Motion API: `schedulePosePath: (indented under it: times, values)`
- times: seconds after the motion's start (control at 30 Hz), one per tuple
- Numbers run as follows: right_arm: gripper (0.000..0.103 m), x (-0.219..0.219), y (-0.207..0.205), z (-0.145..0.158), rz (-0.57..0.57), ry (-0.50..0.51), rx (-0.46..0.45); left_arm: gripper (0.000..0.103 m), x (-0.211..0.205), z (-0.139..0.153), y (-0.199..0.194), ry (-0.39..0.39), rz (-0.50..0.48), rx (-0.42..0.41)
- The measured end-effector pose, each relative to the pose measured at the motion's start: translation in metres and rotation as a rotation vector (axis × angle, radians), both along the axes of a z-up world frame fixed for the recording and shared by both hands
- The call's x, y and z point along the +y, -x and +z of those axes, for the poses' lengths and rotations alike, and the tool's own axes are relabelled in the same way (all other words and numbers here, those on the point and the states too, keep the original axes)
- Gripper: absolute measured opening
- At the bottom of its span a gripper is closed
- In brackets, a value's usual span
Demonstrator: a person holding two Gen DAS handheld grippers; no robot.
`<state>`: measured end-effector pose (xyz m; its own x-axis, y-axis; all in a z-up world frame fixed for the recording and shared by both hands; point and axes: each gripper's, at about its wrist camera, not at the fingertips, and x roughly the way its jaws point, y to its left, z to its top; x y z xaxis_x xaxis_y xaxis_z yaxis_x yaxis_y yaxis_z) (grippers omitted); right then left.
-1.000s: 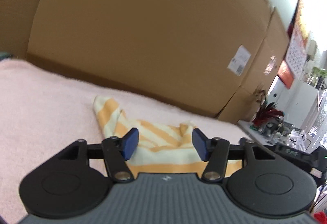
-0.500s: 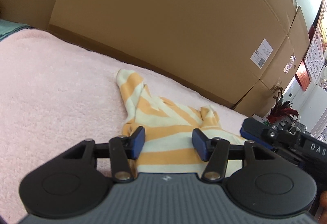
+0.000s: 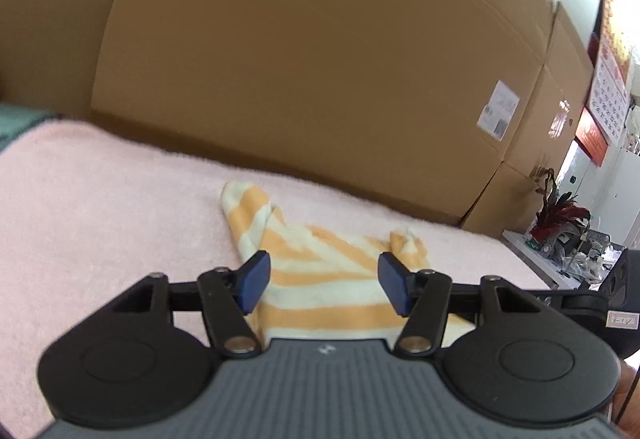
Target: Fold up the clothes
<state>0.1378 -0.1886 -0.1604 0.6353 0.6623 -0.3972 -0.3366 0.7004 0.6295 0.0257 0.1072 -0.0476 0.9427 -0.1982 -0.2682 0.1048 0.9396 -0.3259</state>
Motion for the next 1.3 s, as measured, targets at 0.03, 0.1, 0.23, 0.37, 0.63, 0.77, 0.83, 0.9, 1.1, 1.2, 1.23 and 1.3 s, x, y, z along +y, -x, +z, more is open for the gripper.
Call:
schedulePosePath:
  times: [0.03,0.1,0.23,0.37,0.63,0.77,0.83,0.9,1.1,1.2,1.23,1.3]
  values:
    - [0.000,0.000,0.000,-0.001,-0.001,-0.002,0.000,0.070,-0.006,0.006,-0.001,-0.003,-0.030,-0.020]
    - [0.000,-0.003,-0.001,-0.004,-0.002,-0.031,0.013,0.081,-0.016,0.011,-0.012,0.027,-0.104,-0.006]
    - [0.000,-0.004,-0.002,-0.002,-0.006,-0.027,0.009,0.074,-0.035,-0.013,-0.044,-0.018,-0.081,0.161]
    - [0.000,-0.011,0.002,-0.003,-0.020,-0.068,0.015,0.076,-0.019,-0.018,-0.045,0.049,-0.079,0.162]
    - [0.003,-0.023,0.015,-0.001,-0.082,-0.109,-0.009,0.079,-0.004,-0.024,-0.039,0.131,-0.105,0.145]
    - [0.016,-0.019,0.045,0.016,-0.008,-0.107,-0.085,0.087,-0.008,-0.021,-0.036,0.120,-0.128,0.144]
    - [0.023,-0.014,0.056,0.020,0.028,-0.086,-0.102,0.092,-0.014,-0.019,-0.037,0.088,-0.141,0.146]
    - [0.028,-0.008,0.055,0.010,0.043,-0.068,-0.071,0.093,-0.018,-0.018,-0.037,0.057,-0.141,0.150]
    - [0.000,-0.031,0.041,-0.014,0.013,-0.149,-0.001,0.093,-0.009,-0.021,-0.034,0.115,-0.146,0.136]
    - [0.000,-0.030,0.043,-0.013,0.004,-0.131,-0.021,0.093,-0.009,-0.020,-0.033,0.114,-0.143,0.135]
    - [0.000,-0.029,0.044,-0.012,0.001,-0.120,-0.032,0.093,-0.009,-0.020,-0.033,0.112,-0.138,0.130]
    - [0.000,-0.032,0.042,-0.014,-0.009,-0.137,-0.023,0.089,-0.006,-0.018,-0.026,0.115,-0.103,0.109]
